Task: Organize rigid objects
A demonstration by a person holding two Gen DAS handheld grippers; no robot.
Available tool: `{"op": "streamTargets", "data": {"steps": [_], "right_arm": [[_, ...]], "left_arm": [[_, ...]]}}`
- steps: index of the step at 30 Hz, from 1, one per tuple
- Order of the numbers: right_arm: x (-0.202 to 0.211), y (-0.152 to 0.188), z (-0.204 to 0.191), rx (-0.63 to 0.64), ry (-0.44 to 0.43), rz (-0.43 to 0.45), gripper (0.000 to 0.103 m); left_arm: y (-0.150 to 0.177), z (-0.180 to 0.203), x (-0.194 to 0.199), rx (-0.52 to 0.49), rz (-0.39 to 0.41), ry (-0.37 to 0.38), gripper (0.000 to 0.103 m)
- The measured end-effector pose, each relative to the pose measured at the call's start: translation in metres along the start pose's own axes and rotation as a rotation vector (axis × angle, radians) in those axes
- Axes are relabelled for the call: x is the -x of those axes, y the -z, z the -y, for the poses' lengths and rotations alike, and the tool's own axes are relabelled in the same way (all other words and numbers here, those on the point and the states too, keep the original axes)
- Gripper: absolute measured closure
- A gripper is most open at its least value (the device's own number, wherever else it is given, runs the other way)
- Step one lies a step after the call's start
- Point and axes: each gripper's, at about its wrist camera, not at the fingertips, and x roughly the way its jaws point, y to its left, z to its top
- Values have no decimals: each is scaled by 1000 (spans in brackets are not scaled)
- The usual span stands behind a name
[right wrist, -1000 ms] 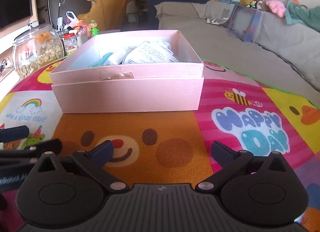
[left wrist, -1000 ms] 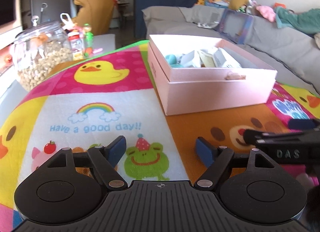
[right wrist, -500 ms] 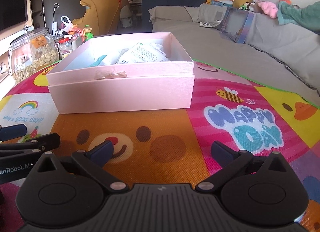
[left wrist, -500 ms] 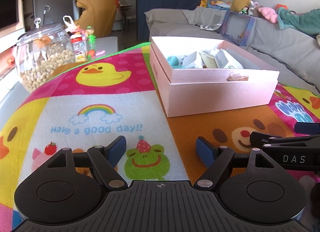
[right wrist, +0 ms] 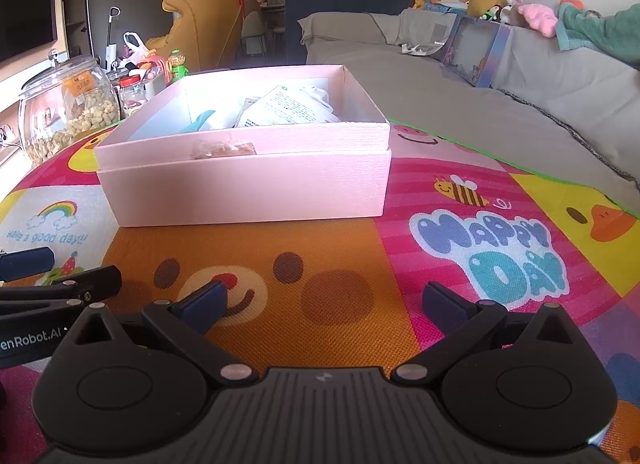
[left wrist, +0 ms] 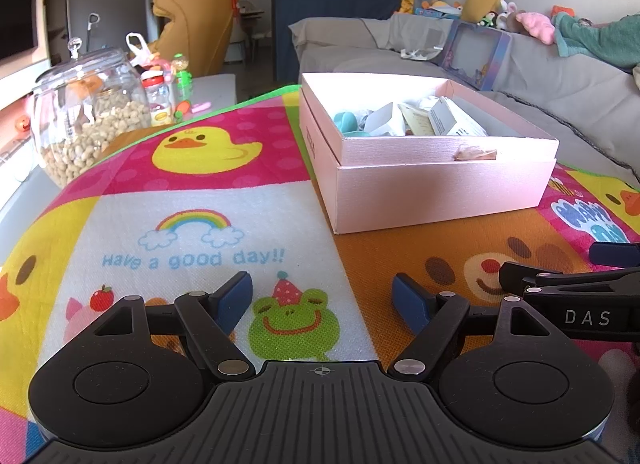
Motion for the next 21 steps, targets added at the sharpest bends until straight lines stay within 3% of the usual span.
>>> {"op": "streamTargets", "data": {"steps": [21], "right_arm": [[0, 0, 1, 1, 1, 1, 0]], "left_arm": [[0, 0, -1, 6, 0, 4, 21]]}}
